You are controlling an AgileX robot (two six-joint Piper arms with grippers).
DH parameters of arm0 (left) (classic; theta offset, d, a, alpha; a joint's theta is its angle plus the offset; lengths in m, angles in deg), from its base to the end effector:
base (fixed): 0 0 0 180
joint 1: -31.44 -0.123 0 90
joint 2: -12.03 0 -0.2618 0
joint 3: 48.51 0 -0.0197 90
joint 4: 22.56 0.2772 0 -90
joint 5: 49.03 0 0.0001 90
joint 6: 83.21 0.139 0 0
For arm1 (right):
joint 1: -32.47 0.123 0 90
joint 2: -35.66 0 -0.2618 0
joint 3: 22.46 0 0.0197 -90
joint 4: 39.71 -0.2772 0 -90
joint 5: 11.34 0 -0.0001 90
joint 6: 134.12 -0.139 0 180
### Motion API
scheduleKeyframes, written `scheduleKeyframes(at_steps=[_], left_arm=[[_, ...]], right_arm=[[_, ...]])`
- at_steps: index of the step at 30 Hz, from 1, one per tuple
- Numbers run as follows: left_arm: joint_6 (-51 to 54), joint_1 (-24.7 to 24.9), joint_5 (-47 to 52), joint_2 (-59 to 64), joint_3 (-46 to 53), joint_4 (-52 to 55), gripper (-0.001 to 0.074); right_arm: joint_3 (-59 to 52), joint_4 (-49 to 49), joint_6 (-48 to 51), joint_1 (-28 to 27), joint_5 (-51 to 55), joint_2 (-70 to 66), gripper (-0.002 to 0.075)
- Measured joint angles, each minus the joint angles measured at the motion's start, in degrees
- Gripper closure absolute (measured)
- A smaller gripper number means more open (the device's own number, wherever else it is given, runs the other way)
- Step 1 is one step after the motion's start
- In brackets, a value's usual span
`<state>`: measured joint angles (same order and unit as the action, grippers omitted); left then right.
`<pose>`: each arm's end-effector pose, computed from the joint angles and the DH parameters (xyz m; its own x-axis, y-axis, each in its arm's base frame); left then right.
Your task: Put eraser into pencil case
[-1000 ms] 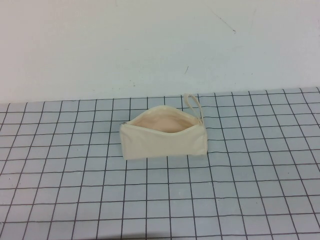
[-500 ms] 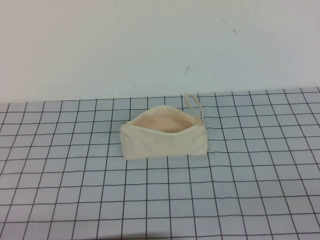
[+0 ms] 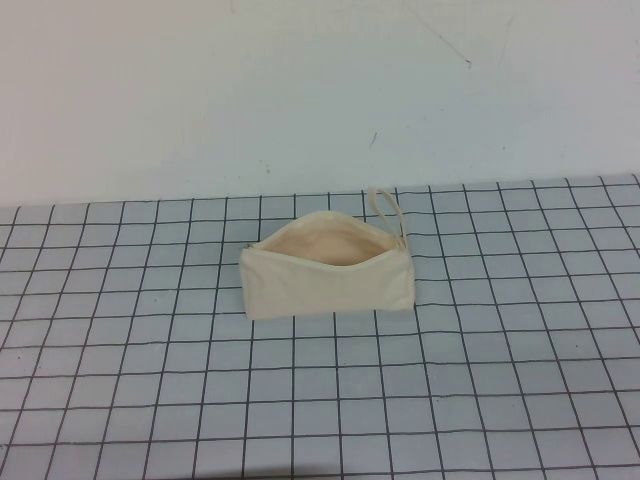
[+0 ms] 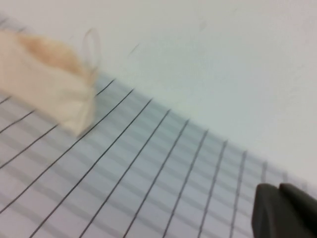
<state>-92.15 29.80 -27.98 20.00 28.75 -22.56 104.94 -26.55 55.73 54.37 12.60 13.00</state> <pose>0.1487 0.0043 0.1629 -0.2724 -0.1633 -0.9482 -0.0718 0.9862 -0.1492 0.1517 0.0471 0.2926 -0.0223 -0.4095 -0.9120 -0.3180 0.8678 -0.3818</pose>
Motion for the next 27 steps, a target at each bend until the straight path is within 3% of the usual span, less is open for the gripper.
scheduleKeyframes(at_steps=[4,10,16,27], left_arm=[[0.0,0.0,0.0,0.0,0.0,0.0,0.0736],[0.0,0.0,0.0,0.0,0.0,0.0,0.0736],[0.0,0.0,0.0,0.0,0.1,0.0,0.0736],[0.0,0.0,0.0,0.0,0.1,0.0,0.0736]], right_arm=[[-10.2,0.2,0.2,-6.8,-12.9,4.1,0.0725],[-22.8,0.4,0.2,-14.2,-22.7,9.9,0.0725],[-25.5,0.5,-0.4,-19.3,-17.4,13.7,0.0725],[-25.5,-2.0,-4.3,-19.7,-16.7,14.0,0.0726]])
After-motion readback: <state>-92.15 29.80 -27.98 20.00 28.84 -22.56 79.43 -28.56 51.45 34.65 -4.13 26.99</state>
